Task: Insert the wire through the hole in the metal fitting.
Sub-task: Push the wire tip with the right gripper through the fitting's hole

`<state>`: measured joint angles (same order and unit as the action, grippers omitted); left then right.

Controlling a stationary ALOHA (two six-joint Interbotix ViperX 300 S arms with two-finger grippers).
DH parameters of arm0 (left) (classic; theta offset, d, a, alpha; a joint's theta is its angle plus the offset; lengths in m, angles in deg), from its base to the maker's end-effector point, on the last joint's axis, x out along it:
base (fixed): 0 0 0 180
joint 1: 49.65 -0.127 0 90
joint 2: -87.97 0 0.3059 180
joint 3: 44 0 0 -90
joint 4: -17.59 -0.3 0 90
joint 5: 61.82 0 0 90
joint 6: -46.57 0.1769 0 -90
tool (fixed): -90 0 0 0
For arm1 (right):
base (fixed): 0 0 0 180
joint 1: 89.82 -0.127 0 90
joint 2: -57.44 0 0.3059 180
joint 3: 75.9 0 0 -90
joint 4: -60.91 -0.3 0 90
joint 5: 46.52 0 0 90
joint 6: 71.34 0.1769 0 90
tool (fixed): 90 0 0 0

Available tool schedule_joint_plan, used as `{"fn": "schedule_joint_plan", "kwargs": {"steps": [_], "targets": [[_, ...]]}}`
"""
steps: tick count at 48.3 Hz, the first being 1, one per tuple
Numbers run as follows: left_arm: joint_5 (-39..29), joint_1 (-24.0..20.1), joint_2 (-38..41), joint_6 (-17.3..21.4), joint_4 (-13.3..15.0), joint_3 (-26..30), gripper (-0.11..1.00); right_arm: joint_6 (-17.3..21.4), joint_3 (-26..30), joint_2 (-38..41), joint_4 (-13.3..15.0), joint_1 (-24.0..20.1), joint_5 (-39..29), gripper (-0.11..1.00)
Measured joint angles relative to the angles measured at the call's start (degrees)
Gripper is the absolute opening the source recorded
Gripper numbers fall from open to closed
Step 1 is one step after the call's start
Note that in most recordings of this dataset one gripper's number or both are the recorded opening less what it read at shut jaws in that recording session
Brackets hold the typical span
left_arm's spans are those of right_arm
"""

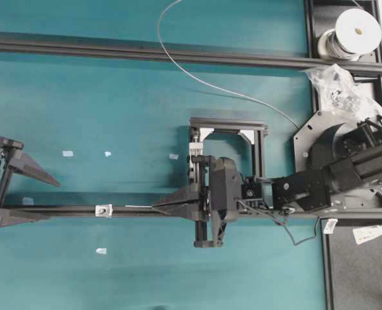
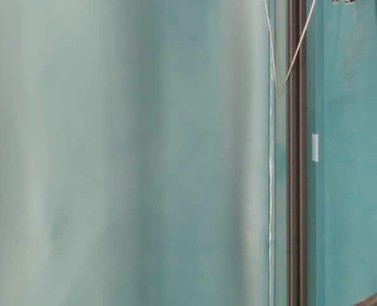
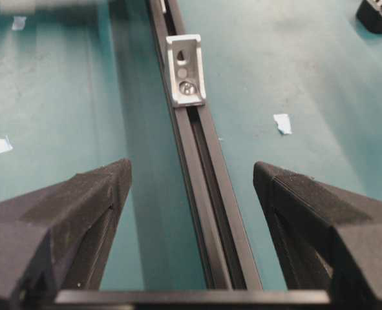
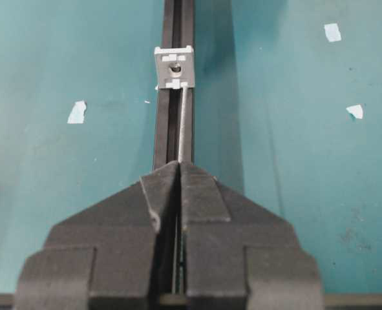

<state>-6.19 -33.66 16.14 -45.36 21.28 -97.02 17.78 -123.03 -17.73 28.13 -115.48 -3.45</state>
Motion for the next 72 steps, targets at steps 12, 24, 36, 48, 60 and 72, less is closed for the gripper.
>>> {"fn": "schedule_joint_plan", "kwargs": {"steps": [12,24,36,48,60,72], "targets": [[0.5,0.0,-0.1,0.3,0.1,0.0,0.9,-0.2,0.0,0.1,0.0,0.1,0.0,-0.01],[0.5,0.0,-0.1,0.3,0.1,0.0,0.9,-0.4,0.6,1.6,0.0,0.0,0.0,-0.01],[0.6,0.0,0.0,0.3,0.1,0.0,0.9,-0.9,1.7,2.0,0.0,0.0,-0.5,-0.01],[0.6,0.0,-0.1,0.3,0.0,0.0,0.9,-1.5,2.9,3.6,0.0,0.0,-0.6,-0.01],[0.6,0.0,-0.1,0.3,0.1,0.0,0.9,-2.6,3.8,4.1,0.1,0.0,-0.6,-0.01],[0.6,0.0,0.0,0.3,0.0,0.0,0.9,-3.2,4.4,4.4,0.1,0.0,-0.6,-0.01]]}}
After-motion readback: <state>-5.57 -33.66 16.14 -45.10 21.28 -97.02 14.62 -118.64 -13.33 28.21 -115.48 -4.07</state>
